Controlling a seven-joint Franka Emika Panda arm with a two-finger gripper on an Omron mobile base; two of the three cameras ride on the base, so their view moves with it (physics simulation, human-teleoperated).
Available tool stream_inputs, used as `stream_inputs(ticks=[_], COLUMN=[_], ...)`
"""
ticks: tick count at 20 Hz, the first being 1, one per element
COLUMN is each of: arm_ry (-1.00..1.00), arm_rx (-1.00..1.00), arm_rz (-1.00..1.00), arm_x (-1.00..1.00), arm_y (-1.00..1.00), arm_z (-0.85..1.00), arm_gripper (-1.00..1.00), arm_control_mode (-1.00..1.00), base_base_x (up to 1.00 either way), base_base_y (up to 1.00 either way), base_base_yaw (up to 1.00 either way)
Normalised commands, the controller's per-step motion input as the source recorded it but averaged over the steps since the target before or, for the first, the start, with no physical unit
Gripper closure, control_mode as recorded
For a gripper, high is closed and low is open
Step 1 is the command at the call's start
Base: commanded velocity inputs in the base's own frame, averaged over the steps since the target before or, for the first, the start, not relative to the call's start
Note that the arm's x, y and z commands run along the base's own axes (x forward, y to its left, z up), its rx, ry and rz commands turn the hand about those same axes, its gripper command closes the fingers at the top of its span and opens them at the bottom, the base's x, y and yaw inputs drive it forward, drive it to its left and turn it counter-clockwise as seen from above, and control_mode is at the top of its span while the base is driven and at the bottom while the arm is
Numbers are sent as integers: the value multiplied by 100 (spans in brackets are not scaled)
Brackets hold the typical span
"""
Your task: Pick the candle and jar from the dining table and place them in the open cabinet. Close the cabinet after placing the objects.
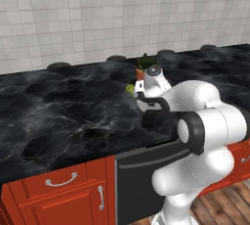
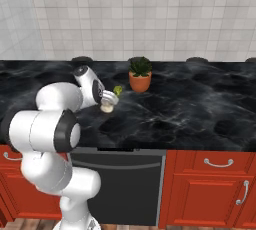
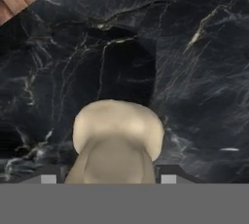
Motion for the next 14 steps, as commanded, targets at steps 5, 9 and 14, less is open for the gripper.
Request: stream_inputs(ticks=[5, 9, 14], arm_ry=[0, -1, -1], arm_rx=[0, 0, 0], arm_rz=[-8, -10, -10], arm_x=[-27, -52, -49], arm_y=[-24, -22, -22], arm_z=[44, 34, 36], arm_gripper=[100, 100, 100], arm_control_mode=[-100, -100, -100], base_base_x=[0, 0, 0], base_base_y=[0, 0, 0], base_base_yaw=[0, 0, 0])
